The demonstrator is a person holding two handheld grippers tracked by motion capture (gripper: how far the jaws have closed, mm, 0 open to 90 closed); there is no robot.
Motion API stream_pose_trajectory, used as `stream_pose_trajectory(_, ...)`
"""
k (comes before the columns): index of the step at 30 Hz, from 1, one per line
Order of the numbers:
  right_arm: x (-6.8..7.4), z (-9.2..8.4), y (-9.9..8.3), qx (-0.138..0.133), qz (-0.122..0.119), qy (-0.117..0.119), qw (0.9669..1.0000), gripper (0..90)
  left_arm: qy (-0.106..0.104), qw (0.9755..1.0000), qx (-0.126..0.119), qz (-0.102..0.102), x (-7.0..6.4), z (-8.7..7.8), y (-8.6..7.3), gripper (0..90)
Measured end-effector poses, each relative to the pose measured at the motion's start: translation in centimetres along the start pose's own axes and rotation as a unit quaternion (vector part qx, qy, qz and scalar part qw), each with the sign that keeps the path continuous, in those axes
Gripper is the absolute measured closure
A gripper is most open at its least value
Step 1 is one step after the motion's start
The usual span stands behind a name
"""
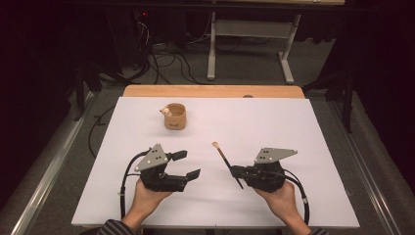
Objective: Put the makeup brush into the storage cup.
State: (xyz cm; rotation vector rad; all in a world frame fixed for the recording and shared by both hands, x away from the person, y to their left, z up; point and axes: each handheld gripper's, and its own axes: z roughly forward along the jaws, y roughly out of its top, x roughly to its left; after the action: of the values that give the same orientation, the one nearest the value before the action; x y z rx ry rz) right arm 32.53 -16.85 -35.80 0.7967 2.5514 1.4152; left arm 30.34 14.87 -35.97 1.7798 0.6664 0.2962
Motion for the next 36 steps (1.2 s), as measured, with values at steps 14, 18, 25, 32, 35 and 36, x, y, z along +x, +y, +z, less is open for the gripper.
stream_pose_trajectory(14,0.4,0.7,0.5,-0.001,-0.006,0.001,1.0000,85.9,-0.024,0.9995,-0.017,-0.012,-0.2,1.8,0.8,27.6)
stream_pose_trajectory(18,0.7,1.0,0.7,-0.004,-0.010,0.002,0.9999,85.9,-0.025,0.9996,-0.010,-0.011,-0.4,2.1,1.0,27.6)
stream_pose_trajectory(25,1.2,1.4,0.9,-0.006,-0.015,0.005,0.9999,85.9,-0.037,0.9992,-0.001,-0.013,-0.6,2.9,1.1,27.0)
stream_pose_trajectory(32,1.7,2.1,1.0,-0.002,-0.023,0.009,0.9997,85.9,-0.044,0.9989,0.007,-0.012,-0.8,3.3,1.1,30.4)
stream_pose_trajectory(35,1.9,2.3,1.1,-0.002,-0.023,0.012,0.9997,85.9,-0.046,0.9988,0.009,-0.015,-0.7,3.4,1.1,33.1)
stream_pose_trajectory(36,2.0,2.4,1.1,-0.002,-0.023,0.012,0.9997,85.9,-0.047,0.9988,0.010,-0.015,-0.7,3.4,1.1,33.8)
